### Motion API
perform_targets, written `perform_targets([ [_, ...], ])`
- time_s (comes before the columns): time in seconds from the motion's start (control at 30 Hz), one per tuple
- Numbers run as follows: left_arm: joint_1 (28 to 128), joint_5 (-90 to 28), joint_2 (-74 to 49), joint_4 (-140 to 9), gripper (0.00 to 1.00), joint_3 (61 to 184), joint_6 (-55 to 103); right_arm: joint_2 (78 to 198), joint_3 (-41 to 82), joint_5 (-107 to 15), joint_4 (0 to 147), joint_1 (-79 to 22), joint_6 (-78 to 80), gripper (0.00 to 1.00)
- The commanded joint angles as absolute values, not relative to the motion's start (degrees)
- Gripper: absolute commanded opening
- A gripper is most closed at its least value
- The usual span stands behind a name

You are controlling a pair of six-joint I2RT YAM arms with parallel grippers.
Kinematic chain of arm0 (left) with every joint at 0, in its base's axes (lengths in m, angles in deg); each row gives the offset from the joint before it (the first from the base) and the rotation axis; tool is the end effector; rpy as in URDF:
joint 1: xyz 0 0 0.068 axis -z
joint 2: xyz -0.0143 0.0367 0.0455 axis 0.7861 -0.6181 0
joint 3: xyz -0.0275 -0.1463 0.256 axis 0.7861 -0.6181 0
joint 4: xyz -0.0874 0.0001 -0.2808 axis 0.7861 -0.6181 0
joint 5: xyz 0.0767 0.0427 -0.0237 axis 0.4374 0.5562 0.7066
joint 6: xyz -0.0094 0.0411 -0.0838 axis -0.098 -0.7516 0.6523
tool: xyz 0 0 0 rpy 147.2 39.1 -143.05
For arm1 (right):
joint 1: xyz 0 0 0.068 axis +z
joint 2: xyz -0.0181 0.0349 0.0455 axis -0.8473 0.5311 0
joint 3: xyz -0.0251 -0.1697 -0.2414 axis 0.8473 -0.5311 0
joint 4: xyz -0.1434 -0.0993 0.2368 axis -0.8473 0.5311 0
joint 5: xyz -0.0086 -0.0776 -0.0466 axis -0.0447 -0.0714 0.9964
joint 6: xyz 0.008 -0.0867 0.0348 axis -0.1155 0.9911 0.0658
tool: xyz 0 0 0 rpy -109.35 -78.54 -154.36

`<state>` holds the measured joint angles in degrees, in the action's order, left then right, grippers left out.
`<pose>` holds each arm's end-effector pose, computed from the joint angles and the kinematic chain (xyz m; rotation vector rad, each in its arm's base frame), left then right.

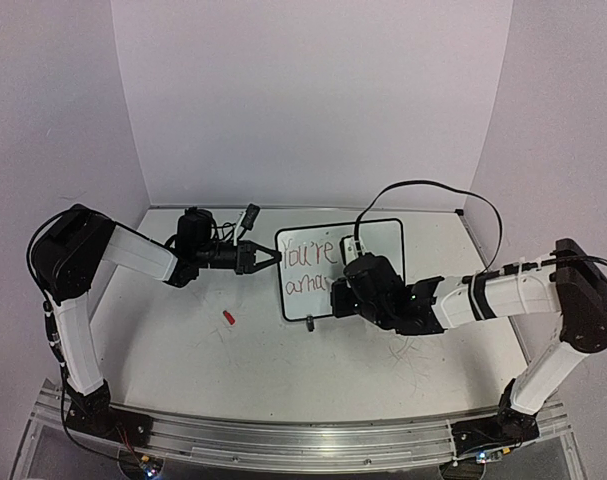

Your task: Write a sentence on the whiteboard

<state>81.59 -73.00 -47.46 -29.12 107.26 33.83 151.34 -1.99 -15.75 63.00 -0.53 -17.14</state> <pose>0.3662 -0.2844 0.1643 0.8055 1.7931 -1.3993 0.2548 0.3369 0.1817 -0.3567 2.0744 0.4525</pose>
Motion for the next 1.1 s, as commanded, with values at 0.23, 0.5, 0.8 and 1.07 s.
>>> perform_targets([
  [0.23,83.04,-73.92,-45.56,-31.82,0.00,108.76,32.60,152.16,0.26,-13.76,63.60,-0.99,-18.35,0.00],
  [0.5,83.03,-73.92,-45.65,-31.85,0.00,108.73,32.52,149.84,-1.79,-11.12,65.44,-1.53,-20.44,0.00],
  [0.8,83.02,-73.95,-45.63,-32.00,0.00,108.83,32.49,148.85,-2.47,-10.44,66.17,-1.60,-20.95,0.00],
  [1.07,83.08,-73.97,-45.75,-32.00,0.00,109.02,32.51,151.77,-0.49,-15.75,65.93,-1.43,-19.13,0.00],
])
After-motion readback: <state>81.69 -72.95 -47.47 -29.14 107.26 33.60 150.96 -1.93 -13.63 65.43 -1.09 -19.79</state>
